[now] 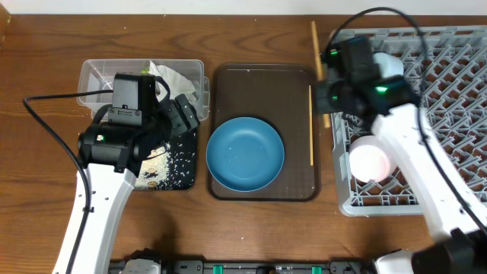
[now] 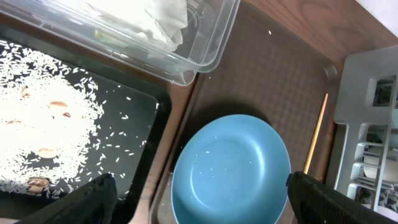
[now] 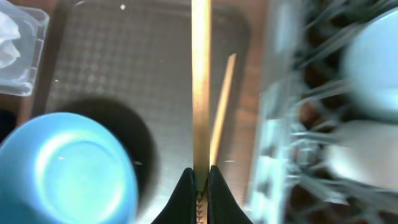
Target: Sort waste into correct bins and load items into the dishwasher rack
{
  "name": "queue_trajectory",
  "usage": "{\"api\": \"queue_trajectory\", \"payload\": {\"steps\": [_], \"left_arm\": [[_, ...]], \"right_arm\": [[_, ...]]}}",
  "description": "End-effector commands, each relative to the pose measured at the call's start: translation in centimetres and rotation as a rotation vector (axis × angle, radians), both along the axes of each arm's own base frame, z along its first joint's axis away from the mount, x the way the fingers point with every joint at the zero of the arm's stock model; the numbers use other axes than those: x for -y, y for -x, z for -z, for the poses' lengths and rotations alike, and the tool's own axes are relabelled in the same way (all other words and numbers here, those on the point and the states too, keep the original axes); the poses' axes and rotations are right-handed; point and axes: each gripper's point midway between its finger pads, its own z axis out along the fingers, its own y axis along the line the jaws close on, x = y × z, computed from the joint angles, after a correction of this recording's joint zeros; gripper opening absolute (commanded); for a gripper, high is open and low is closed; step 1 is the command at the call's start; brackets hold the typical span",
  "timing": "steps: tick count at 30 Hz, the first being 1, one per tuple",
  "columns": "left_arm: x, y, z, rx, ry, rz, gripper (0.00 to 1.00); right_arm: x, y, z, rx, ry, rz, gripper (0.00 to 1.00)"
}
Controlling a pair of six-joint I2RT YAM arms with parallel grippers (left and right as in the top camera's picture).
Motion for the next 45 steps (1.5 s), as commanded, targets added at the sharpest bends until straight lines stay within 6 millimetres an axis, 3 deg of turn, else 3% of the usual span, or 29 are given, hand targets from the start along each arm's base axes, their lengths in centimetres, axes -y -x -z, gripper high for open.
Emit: {"api": "queue_trajectory", "payload": {"steps": [1, 7, 21, 36, 45], "left_arm": [[-0.2, -0.4, -0.7, 0.017, -0.007, -0.002, 0.9], [-0.2, -0.4, -0.7, 0.017, -0.007, -0.002, 0.9], [-0.2, -0.4, -0.7, 0.017, -0.007, -0.002, 0.9], [-0.2, -0.4, -0.7, 0.017, -0.007, -0.002, 0.9], [-0.2, -0.4, -0.7, 0.017, -0.007, -0.002, 0.9]], "right_arm": [[1.7, -0.2, -0.9, 0.038, 0.085, -0.098, 0.01], [4.2, -0.2, 1.3, -0.037, 0.101, -0.042, 0.01], [7.0, -1.3, 6.1, -0.166, 0.124, 0.034, 0.01], [8.0, -1.3, 6.4, -0.177, 0.149, 0.059, 0.01], [8.0, -1.3, 6.4, -0.178, 0.149, 0.059, 0.16]]}}
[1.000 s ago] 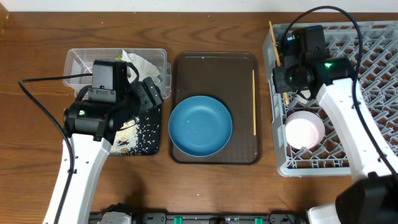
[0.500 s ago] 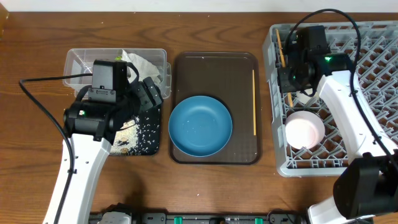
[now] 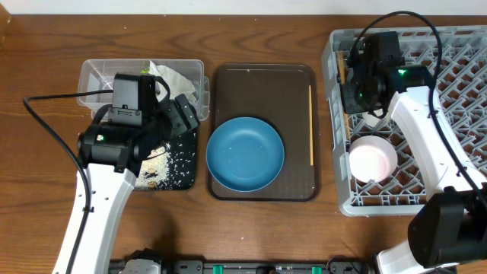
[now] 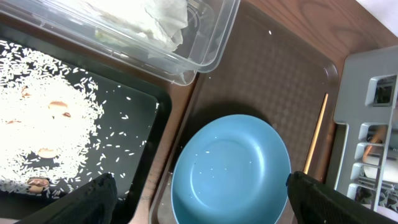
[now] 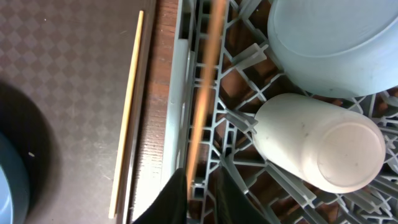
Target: Sort waste into correct bins and load items into the dishwasher rack
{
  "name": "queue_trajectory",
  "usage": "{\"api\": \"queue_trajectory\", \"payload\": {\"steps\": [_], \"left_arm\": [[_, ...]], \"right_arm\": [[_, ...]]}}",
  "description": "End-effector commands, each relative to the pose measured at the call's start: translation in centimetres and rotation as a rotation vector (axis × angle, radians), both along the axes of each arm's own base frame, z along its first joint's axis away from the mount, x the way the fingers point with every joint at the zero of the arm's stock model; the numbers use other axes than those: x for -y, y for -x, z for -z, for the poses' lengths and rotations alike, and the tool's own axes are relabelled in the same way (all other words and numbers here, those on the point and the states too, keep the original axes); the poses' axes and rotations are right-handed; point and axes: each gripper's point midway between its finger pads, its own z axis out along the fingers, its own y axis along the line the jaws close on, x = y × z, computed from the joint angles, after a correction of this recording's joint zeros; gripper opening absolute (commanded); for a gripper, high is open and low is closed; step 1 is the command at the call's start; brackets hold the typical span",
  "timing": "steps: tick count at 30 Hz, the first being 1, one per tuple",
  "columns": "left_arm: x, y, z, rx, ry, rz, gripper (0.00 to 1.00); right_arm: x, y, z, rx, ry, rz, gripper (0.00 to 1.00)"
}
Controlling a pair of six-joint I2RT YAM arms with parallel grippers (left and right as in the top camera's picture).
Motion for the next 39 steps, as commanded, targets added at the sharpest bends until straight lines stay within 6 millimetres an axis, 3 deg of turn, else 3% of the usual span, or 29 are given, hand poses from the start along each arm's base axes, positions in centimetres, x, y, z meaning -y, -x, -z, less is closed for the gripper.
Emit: {"api": "queue_trajectory", "payload": {"steps": [1, 9, 18, 25, 30, 34, 35, 36, 37, 39], "left_arm": [[-0.2, -0.4, -0.7, 0.017, -0.006, -0.003, 0.9], [-0.2, -0.4, -0.7, 0.017, -0.006, -0.003, 0.9], [-0.2, -0.4, -0.7, 0.017, -0.006, -0.003, 0.9], [-0.2, -0.4, -0.7, 0.017, -0.006, -0.003, 0.9], [-0.2, -0.4, -0.7, 0.017, -0.006, -0.003, 0.9], [-0.2, -0.4, -0.7, 0.017, -0.006, -0.003, 0.9], [-0.2, -0.4, -0.7, 0.017, -0.006, -0.003, 0.9], [-0.2, -0.4, -0.7, 0.017, -0.006, -0.003, 0.9], [-0.2, -0.4, -0.7, 0.017, -0.006, -0.003, 0.9], [-0.2, -0.4, -0.7, 0.017, -0.006, -0.003, 0.9]], "right_arm": [[0.4, 0.2, 0.5, -0.015, 0.013, 0.006, 0.17], [-0.7, 0.3, 0.5, -0.026, -0.083, 0.091, 0.24], [-7.4, 1.8, -0.2, -0.097, -0.361, -0.006, 0.33], [-11.3, 3.1, 0.0, -0.109, -0.328, -0.051, 0.4], [-11.6, 3.2, 0.7, -0.07, -0.192, 0.077, 0.46], [-11.5, 3.6, 1.6, -0.028, -0.078, 0.146, 0.56], [-11.5, 3.8, 1.9, -0.019, -0.054, 0.151, 0.67], [-11.5, 4.0, 2.2, -0.015, -0.04, 0.16, 0.9], [-11.6, 4.2, 2.5, -0.012, -0.032, 0.17, 0.99], [-11.8, 4.5, 3.3, -0.016, -0.034, 0.169, 0.99]]}}
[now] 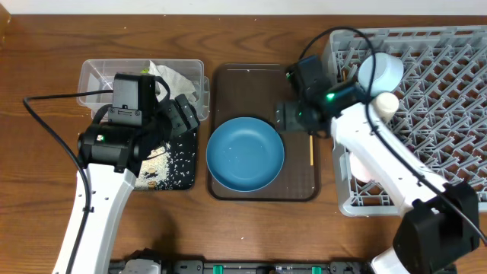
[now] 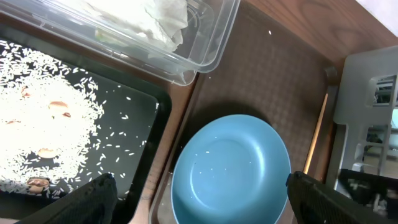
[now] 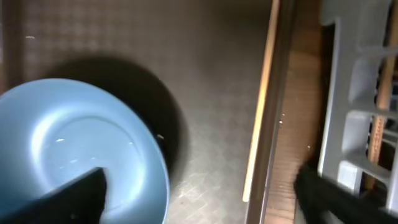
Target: Sort waste into correct bins and load items into the dishwasher rack
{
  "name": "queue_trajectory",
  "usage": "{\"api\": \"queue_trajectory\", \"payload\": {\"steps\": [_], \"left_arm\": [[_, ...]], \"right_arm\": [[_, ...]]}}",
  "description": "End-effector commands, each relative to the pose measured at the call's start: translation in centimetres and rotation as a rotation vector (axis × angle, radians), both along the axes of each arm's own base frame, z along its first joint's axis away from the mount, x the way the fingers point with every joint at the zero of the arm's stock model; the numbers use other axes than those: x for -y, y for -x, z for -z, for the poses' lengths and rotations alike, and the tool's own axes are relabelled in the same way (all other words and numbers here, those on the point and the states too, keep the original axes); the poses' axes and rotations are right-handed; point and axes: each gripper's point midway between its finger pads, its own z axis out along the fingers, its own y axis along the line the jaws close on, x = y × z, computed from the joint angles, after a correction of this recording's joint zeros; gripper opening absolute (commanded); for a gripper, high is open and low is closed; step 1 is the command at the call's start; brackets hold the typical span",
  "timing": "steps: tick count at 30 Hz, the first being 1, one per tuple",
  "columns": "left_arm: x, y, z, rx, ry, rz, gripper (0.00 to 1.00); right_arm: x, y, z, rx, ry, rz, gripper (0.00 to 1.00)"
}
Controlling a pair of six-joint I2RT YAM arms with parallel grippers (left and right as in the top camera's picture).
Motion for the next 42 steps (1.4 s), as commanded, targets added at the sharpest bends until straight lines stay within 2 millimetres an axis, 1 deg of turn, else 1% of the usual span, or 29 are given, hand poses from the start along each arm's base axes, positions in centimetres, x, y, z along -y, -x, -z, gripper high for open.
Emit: {"api": "queue_trajectory", "payload": {"steps": [1, 5, 6, 10, 13, 14, 18, 19, 23, 25, 30, 35, 42], "left_arm": [[-0.2, -0.4, -0.7, 0.017, -0.006, -0.003, 0.9], [-0.2, -0.4, -0.7, 0.017, -0.006, -0.003, 0.9], [-0.2, -0.4, -0.7, 0.017, -0.006, -0.003, 0.9], [-0.2, -0.4, -0.7, 0.017, -0.006, -0.003, 0.9], [-0.2, -0.4, -0.7, 0.017, -0.006, -0.003, 0.9], [-0.2, -0.4, -0.7, 0.017, -0.006, -0.003, 0.9], [-0.2, -0.4, -0.7, 0.017, -0.006, -0.003, 0.9], [-0.2, -0.4, -0.7, 0.017, -0.006, -0.003, 0.9], [-0.2, -0.4, -0.7, 0.017, -0.006, -0.003, 0.9], [-0.2, -0.4, -0.7, 0.017, -0.006, -0.003, 0.9], [-0.2, -0.4, -0.7, 0.017, -0.006, -0.003, 0.9], [-0.2, -0.4, -0.7, 0.017, -0.006, -0.003, 0.9], [-0.2, -0.4, -0.7, 0.017, -0.006, -0.003, 0.9]], "right_arm": [[1.2, 0.1, 2.0, 0.012, 0.077, 0.086, 0.99], [1.5, 0.3, 3.6, 0.013, 0.076, 0.09, 0.99], [1.5, 0.3, 3.9, 0.016, 0.075, 0.091, 0.96], [1.6, 0.3, 5.1, 0.027, 0.068, 0.092, 0.71], [1.7, 0.4, 6.0, 0.034, 0.064, 0.093, 0.5], [1.7, 0.4, 6.2, 0.038, 0.062, 0.094, 0.46], [1.7, 0.2, 7.1, 0.065, 0.05, 0.096, 0.41], [1.8, 0.1, 7.3, 0.073, 0.053, 0.099, 0.41], [2.6, -0.1, 8.0, 0.104, 0.087, 0.117, 0.4], [3.1, -0.1, 8.3, 0.119, 0.104, 0.125, 0.38], [3.8, -0.2, 9.0, 0.154, 0.131, 0.142, 0.38], [4.0, -0.3, 9.6, 0.181, 0.126, 0.15, 0.38], [5.4, -0.3, 10.0, 0.206, 0.169, 0.179, 0.37]]}}
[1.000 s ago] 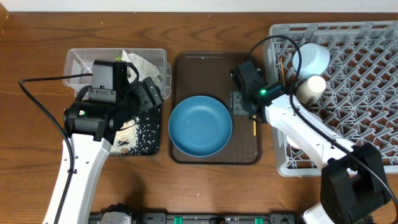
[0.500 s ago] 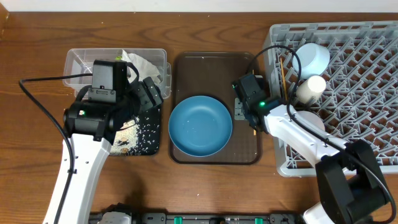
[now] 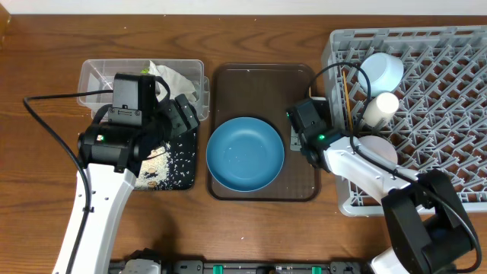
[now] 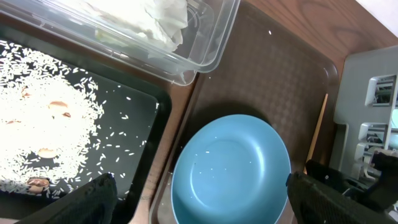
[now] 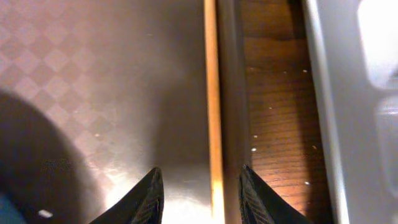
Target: Sort waste into correct bins and load items into the dishwasher rack
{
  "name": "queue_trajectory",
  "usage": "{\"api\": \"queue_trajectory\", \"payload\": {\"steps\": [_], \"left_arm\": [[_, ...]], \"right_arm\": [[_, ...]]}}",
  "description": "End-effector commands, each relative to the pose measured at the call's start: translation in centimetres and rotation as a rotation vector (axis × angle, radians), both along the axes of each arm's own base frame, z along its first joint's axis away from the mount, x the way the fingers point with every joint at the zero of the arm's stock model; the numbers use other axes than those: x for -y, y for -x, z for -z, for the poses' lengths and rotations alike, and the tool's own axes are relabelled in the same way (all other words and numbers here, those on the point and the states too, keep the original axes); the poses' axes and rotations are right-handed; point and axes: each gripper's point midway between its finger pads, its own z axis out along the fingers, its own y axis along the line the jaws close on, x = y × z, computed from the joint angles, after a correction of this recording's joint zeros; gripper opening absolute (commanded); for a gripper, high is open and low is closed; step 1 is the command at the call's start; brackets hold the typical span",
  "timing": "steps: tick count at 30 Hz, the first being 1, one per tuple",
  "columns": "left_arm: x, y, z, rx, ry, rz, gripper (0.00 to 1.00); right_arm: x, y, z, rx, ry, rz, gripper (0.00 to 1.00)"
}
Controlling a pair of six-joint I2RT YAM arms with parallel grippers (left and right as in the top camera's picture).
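A wooden chopstick [image 5: 211,93] lies along the right edge of the brown tray [image 3: 259,87]; it also shows in the left wrist view [image 4: 318,127]. My right gripper [image 5: 200,183] is open and low over it, one finger on each side. A blue bowl [image 3: 245,154] sits on the tray. Another chopstick [image 3: 347,95] stands in the grey dishwasher rack [image 3: 332,53]. My left gripper [image 4: 205,199] hangs open above the bowl's left side, holding nothing.
A clear bin [image 3: 106,76] with crumpled paper sits at the back left. In front of it lies a black tray [image 3: 183,179] scattered with rice. The rack holds a white bowl [image 3: 380,70], a white cup [image 3: 378,109] and a pinkish bowl [image 3: 377,156].
My right gripper has moved from above the bowl's right rim to low over the tray's right edge, its open fingers now straddling the chopstick there. The left arm has not moved.
My right gripper was shut on a chopstick beside the rack's left edge. Then it held that chopstick over the rack. Then it was open over the tray, with the chopstick left in the rack. Now it is down around the second chopstick.
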Motion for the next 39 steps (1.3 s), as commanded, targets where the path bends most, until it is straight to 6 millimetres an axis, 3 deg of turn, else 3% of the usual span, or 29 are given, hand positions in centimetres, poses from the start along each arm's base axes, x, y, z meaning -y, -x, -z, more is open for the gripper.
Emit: {"api": "queue_trajectory", "payload": {"steps": [1, 30, 39], "left_arm": [[-0.2, -0.4, -0.7, 0.017, -0.006, -0.003, 0.9], [-0.2, -0.4, -0.7, 0.017, -0.006, -0.003, 0.9], [-0.2, -0.4, -0.7, 0.017, -0.006, -0.003, 0.9]], "right_arm": [[1.6, -0.1, 0.7, 0.007, 0.047, 0.045, 0.37], [0.9, -0.2, 1.3, 0.012, -0.01, 0.029, 0.29], [1.1, 0.2, 4.3, -0.048, 0.022, 0.03, 0.28]]}}
